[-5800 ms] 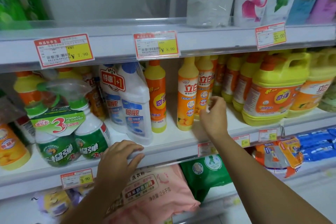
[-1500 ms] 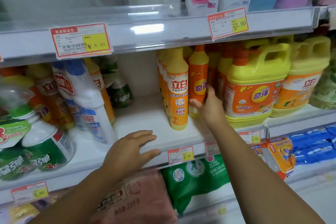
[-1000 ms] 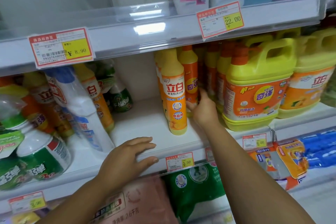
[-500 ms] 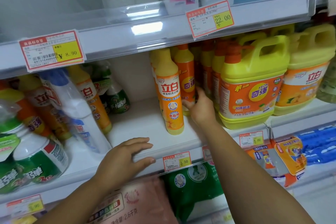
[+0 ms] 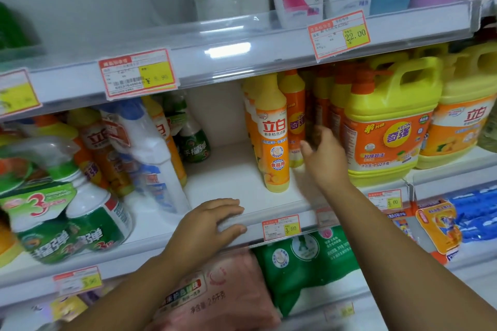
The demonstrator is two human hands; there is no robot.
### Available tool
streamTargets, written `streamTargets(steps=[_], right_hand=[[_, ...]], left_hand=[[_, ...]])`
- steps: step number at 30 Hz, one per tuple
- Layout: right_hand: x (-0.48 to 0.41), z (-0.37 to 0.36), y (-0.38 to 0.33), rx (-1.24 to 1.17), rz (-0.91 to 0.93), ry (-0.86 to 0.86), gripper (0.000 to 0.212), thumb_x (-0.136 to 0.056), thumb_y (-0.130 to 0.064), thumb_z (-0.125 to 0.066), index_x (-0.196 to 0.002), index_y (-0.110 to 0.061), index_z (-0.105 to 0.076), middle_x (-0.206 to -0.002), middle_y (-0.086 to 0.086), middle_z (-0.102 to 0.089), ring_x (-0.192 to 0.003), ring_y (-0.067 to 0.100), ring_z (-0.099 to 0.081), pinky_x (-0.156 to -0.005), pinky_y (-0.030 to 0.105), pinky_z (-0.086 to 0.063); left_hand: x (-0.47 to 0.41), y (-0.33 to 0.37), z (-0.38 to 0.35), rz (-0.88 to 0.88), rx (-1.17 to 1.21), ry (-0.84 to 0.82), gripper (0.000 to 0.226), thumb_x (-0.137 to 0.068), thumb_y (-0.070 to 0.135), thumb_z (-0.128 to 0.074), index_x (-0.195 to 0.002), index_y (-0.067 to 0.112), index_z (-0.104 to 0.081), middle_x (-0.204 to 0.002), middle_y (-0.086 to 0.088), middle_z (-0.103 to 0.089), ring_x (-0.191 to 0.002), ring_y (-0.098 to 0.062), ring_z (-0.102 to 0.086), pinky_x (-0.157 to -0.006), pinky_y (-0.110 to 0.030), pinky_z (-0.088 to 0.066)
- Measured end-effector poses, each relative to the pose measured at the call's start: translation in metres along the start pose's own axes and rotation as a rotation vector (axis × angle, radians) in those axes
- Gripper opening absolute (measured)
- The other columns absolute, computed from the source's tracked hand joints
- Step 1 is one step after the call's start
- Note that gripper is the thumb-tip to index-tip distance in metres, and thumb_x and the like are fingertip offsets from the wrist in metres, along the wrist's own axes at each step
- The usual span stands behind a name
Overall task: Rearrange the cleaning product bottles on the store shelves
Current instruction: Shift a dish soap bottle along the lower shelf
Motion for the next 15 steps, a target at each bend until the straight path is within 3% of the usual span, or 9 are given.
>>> streamTargets(steps=[3,6,9,11,15], right_hand=[[0.032,0.028,-0.035,-0.008,0.165,0.225,0.029,-0.093,-0.019,-0.052,-0.12,-0.009,-0.054,-0.117,0.01,-0.059,-0.106,0.023,-0.055,-0.083,0.023,-0.037],[0.064,0.025,-0.072,-0.098,0.29,0.221,0.022,-0.093,-0.018,-0.052,-0.113,-0.011,-0.056,-0.11,0.006,-0.061,-0.096,0.02,-0.057,-0.079,0.029,-0.043],[0.09,-0.013,-0.103,-0.168,0.339,0.022,0.021,-0.092,-0.016,-0.055,-0.113,-0.014,-0.056,-0.098,-0.001,-0.06,-0.078,0.008,-0.054,-0.07,0.018,-0.041],[0.105,-0.047,-0.12,-0.255,0.298,-0.209,0.026,-0.092,-0.015,-0.057,-0.117,-0.018,-0.056,-0.098,-0.003,-0.062,-0.082,0.002,-0.057,-0.069,0.008,-0.04],[0.126,-0.111,-0.123,-0.277,0.162,-0.644,0.056,-0.087,-0.023,-0.065,-0.137,-0.034,-0.043,-0.123,-0.011,-0.055,-0.109,0.007,-0.057,-0.092,0.023,-0.047]], left_hand=[[0.023,-0.005,0.017,-0.01,0.023,0.057,0.048,-0.076,0.065,-0.048,-0.114,0.04,-0.062,-0.121,0.028,-0.054,-0.113,0.011,-0.042,-0.094,-0.001,-0.026],[0.042,-0.014,0.046,0.014,0.053,0.214,0.034,-0.079,0.058,-0.051,-0.102,0.037,-0.065,-0.105,0.025,-0.059,-0.101,0.005,-0.05,-0.088,-0.006,-0.034],[0.057,-0.022,0.076,0.07,0.109,0.366,0.017,-0.08,0.046,-0.063,-0.091,0.033,-0.062,-0.092,0.022,-0.057,-0.091,0.0,-0.053,-0.079,-0.013,-0.041],[0.067,-0.033,0.09,0.119,0.134,0.423,0.018,-0.078,0.039,-0.069,-0.089,0.031,-0.057,-0.091,0.019,-0.054,-0.089,-0.001,-0.053,-0.075,-0.013,-0.041],[0.082,-0.06,0.101,0.221,0.162,0.455,0.036,-0.076,0.039,-0.07,-0.106,0.029,-0.051,-0.106,0.015,-0.048,-0.093,0.002,-0.052,-0.078,-0.026,-0.047]])
Point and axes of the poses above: each hand's wrist, its own x-axis away from the middle knuckle, its own z-axis out of the back of the hand, y = z × x, the point moved 7 cm from there along -x, towards the middle knuckle
